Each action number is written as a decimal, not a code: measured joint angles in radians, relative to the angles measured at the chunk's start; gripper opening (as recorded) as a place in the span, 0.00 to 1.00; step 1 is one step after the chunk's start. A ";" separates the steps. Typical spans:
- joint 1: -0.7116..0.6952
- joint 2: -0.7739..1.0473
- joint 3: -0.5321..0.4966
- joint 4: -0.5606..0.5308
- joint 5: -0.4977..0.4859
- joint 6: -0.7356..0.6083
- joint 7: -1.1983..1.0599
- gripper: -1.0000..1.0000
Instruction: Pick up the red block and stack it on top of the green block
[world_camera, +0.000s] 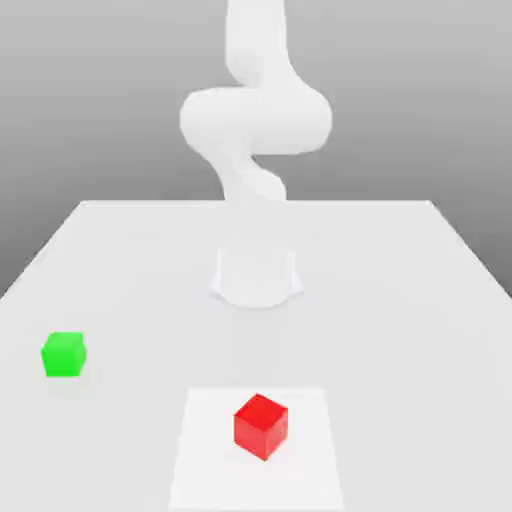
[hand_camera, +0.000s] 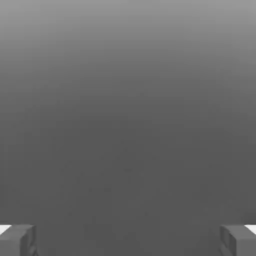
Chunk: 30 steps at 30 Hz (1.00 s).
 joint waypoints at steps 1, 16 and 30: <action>0.001 0.043 0.003 -0.020 -0.023 0.022 -0.029 0.50; 0.067 0.598 -0.091 -0.297 -0.109 0.324 -0.573 0.50; 0.057 0.976 -0.042 -0.353 0.098 0.615 -0.907 0.00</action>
